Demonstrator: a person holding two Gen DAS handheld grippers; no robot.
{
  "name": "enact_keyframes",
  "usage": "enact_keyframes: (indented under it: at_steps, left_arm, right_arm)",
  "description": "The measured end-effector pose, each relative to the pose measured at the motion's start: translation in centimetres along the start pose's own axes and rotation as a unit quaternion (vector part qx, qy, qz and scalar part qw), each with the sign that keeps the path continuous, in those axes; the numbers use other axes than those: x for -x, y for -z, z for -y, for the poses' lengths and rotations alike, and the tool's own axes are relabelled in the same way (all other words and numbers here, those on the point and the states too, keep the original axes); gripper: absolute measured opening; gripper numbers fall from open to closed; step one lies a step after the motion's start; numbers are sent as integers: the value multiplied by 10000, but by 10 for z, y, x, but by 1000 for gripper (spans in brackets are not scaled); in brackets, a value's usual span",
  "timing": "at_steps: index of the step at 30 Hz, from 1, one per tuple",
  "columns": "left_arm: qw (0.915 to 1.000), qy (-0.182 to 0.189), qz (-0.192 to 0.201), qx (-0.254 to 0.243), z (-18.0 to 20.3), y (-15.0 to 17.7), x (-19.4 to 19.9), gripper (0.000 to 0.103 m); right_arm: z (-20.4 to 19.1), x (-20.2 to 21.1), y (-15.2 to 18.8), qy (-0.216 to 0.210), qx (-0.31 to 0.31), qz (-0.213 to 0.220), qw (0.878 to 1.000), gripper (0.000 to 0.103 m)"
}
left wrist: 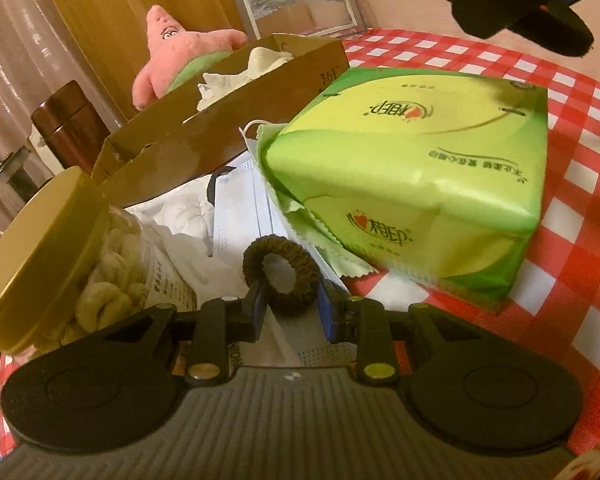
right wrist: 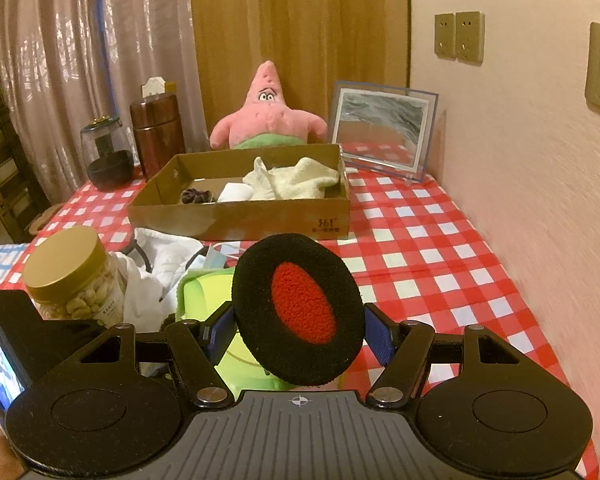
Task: Organize soft objects
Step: 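Grasp the dark brown hair tie with the left tool and lift it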
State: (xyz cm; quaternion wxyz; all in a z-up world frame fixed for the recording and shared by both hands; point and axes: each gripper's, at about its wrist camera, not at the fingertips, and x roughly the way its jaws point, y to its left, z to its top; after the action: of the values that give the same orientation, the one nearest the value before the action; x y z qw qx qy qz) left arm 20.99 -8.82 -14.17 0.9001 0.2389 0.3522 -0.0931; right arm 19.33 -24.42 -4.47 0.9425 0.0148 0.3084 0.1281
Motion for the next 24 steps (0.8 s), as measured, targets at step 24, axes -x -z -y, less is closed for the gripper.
enact_keyframes:
  at_steps: [24]
  left_arm:
    - [9671,1040,268,2305,-61,-1,114,9]
  right_arm:
    - [5,35,-6,16,-209,113,9997,67]
